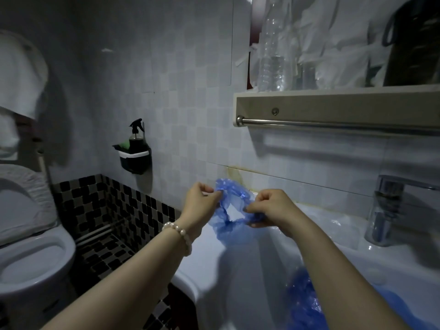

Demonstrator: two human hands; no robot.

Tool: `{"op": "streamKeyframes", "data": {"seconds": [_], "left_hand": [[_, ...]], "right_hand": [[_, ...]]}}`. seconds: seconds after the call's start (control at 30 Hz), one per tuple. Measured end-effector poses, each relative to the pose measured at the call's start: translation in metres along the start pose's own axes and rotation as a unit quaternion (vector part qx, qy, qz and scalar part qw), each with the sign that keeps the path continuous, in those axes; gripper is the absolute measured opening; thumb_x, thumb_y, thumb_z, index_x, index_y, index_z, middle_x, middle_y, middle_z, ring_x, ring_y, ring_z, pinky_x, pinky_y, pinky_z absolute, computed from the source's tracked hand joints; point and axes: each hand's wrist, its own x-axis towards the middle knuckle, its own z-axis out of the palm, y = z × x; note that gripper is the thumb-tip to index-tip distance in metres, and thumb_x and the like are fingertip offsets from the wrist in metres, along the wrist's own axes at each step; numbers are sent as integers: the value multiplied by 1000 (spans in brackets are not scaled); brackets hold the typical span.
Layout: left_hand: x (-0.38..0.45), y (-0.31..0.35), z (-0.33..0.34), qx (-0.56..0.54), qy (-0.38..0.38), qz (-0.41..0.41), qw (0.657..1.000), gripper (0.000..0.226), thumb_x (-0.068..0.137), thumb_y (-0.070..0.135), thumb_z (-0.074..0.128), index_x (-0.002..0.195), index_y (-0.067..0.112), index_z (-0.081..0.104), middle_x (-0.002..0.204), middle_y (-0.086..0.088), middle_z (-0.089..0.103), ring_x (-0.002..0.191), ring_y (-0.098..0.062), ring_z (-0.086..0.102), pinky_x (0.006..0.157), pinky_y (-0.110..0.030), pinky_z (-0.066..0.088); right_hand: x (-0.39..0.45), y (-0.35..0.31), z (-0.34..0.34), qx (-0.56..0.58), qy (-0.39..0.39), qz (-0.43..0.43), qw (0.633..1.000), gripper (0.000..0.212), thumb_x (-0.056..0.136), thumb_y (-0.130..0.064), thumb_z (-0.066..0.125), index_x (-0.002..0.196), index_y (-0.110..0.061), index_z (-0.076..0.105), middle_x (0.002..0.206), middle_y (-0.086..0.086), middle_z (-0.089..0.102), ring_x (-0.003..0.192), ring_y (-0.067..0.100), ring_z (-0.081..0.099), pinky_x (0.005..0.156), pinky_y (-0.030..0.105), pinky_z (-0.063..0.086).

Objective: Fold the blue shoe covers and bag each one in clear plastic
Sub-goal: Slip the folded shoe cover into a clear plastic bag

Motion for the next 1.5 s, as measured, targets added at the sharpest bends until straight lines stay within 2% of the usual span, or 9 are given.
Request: {"op": "streamKeyframes", "data": {"seconds": [0.33, 0.5, 0.67, 0.8, 1.03, 1.17, 1.23, 1.33, 1.5], "left_hand": [[-7, -22, 12, 263, -5, 146, 954, 46, 74, -1, 63, 115, 16, 49, 113, 0, 53, 105, -19, 51, 84, -29, 45], [-10, -26, 3, 384, 2, 79, 920, 29, 78, 16, 61, 101, 20, 42, 100, 0, 44, 87, -24, 51, 67, -30, 37], [-6, -25, -1, 413, -15, 119, 903, 6, 90, 14, 48, 87, 17, 51, 82, -4, 66, 63, -27, 65, 62, -38, 53], [-5, -23, 3, 392, -23, 154, 907, 17, 86, 6, 51, 73, 17, 53, 77, -4, 63, 69, -25, 61, 67, -33, 51], [-3, -16, -1, 344, -27, 165, 924, 37, 83, -5, 52, 52, 15, 45, 54, 1, 41, 66, -21, 37, 53, -15, 33], [11, -17, -21, 248, 30, 76, 965, 37, 83, -2, 55, 119, 8, 54, 99, -12, 58, 73, -14, 53, 55, -18, 38], [20, -21, -37, 295, 33, 55, 953, 37, 77, 3, 63, 109, 13, 48, 103, -11, 52, 74, -18, 52, 57, -23, 37], [29, -14, -57, 457, -52, 22, 887, 22, 68, 4, 69, 75, 17, 53, 79, -3, 60, 67, -16, 55, 53, -21, 39], [28, 10, -67, 504, -326, -81, 796, 20, 71, 3, 75, 63, 21, 69, 70, -3, 65, 54, -4, 55, 51, -16, 45]], "right_hand": [[-2, -6, 16, 44, 20, 33, 998, 24, 89, -10, 39, 76, 1, 56, 67, 22, 59, 53, 34, 61, 61, 48, 56], [4, 2, 9, 94, 36, 74, 992, 25, 88, -13, 36, 72, -2, 51, 56, 19, 59, 50, 31, 60, 53, 36, 54], [1, 17, 0, -392, 162, -21, 905, 16, 82, -15, 55, 97, -12, 55, 92, 6, 55, 77, 31, 57, 63, 25, 36], [2, 20, 10, -441, 81, -174, 877, 21, 77, -3, 58, 85, -20, 48, 92, 2, 47, 86, 30, 57, 62, 26, 33], [7, 18, 17, -223, 33, -120, 967, 33, 75, 1, 69, 52, -17, 53, 55, 2, 56, 54, 22, 62, 53, 30, 56], [15, 26, -14, -89, 60, 24, 994, 25, 74, 17, 58, 62, -4, 60, 43, 9, 54, 39, 24, 57, 40, 26, 50], [18, 33, -29, -103, 96, 68, 988, 21, 71, 16, 59, 67, -5, 60, 51, 12, 54, 40, 25, 54, 42, 27, 50], [18, 33, -52, -267, 119, 84, 953, 23, 62, 6, 71, 69, -9, 55, 61, 12, 57, 50, 23, 52, 45, 22, 40], [1, 13, -48, -362, -131, 89, 919, 25, 73, 7, 66, 68, -13, 53, 63, 8, 58, 51, 17, 57, 44, 22, 44]]}}
